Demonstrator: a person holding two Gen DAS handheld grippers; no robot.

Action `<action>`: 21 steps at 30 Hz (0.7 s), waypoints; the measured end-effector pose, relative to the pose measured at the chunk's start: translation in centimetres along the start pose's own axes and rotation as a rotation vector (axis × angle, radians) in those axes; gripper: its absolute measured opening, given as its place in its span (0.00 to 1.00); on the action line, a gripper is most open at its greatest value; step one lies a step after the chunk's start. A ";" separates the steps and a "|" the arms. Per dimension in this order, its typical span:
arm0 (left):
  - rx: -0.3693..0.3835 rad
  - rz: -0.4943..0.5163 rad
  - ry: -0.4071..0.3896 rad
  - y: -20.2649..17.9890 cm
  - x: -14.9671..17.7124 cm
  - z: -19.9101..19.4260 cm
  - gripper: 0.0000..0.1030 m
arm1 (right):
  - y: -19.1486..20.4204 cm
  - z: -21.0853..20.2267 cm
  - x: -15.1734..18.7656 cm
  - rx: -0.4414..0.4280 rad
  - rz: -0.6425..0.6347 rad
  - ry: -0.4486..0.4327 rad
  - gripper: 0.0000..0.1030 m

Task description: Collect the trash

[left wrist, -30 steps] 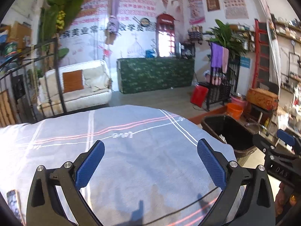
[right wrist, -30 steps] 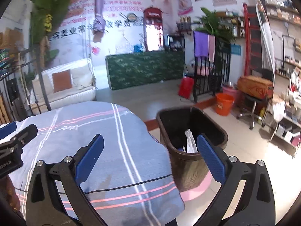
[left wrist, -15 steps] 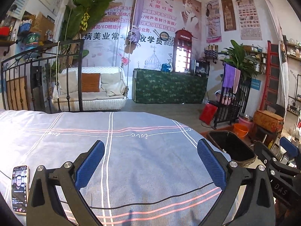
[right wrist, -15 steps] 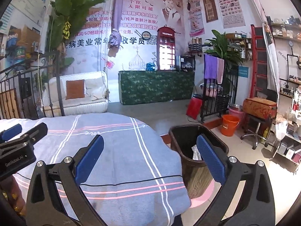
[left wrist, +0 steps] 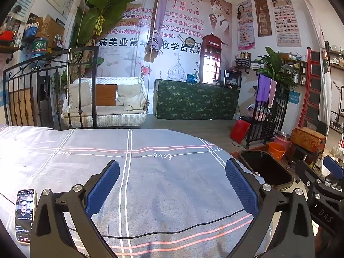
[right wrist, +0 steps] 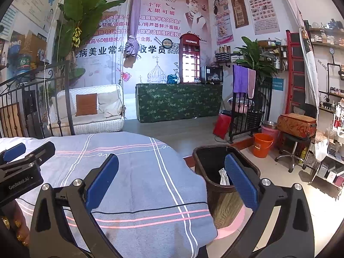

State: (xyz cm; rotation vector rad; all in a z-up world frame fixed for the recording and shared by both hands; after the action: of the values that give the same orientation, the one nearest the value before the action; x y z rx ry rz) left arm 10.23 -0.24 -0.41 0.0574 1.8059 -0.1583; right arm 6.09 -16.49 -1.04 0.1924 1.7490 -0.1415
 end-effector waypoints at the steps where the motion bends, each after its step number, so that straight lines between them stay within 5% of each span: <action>1: -0.001 0.001 0.000 0.0 0.0 -0.1 0.95 | 0.0 0.0 0.0 -0.001 0.002 -0.001 0.95; 21: -0.010 0.004 -0.002 0.6 0.1 -0.3 0.95 | -0.6 0.1 0.1 0.014 0.007 0.004 0.95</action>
State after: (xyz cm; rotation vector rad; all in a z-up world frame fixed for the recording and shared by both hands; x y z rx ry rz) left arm 10.02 0.43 -0.52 0.0541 1.8039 -0.1464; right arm 6.08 -17.06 -1.13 0.2095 1.7512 -0.1483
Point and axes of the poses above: each gripper's, at about its wrist camera, not at the fingertips, and z roughly the way its jaws point, y to its left, x to its underside, the point moved 8 cm from there along z, roughly the way its jaws point, and after that the axes turned 4 degrees about -y, right-handed, at the moved point
